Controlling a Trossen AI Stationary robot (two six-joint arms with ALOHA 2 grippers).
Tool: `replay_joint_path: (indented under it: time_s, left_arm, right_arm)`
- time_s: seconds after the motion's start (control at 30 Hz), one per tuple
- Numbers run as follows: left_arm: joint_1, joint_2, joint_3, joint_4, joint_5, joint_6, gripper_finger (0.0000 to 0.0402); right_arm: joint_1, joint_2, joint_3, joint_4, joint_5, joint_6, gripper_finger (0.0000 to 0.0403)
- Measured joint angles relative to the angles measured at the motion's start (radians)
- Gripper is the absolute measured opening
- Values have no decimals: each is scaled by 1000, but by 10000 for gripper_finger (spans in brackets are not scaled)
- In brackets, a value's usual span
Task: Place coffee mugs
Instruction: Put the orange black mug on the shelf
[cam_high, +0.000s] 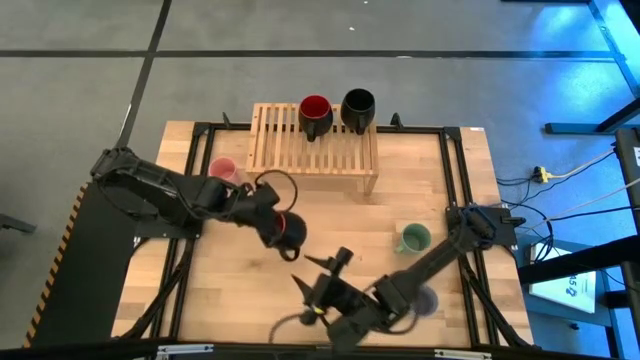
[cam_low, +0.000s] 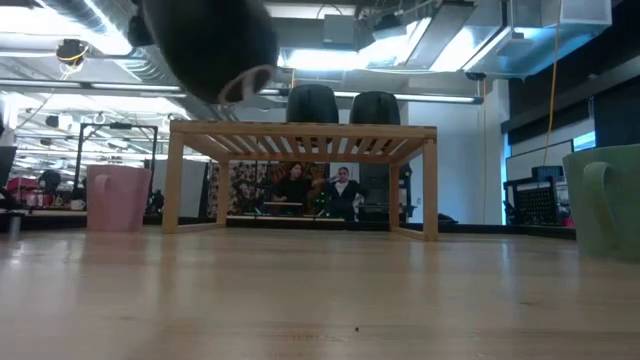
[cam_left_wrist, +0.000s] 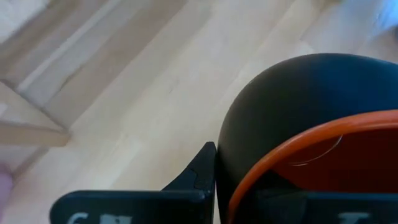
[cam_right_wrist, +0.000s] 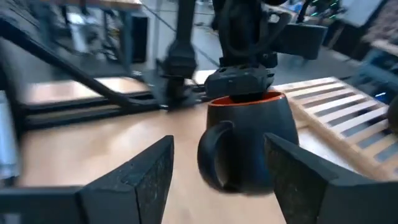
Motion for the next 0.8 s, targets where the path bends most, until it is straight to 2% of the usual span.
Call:
replay_joint_path:
  time_s: [0.33,0.8]
  left_arm:
    - [134,-1,0,-6,82,10,18]
    - [135,-1,0,12,133,-9,18]
  right_arm:
    - [-84,93,-1,51,62,-29,234]
    - [-125,133,-1,43,107,8,226]
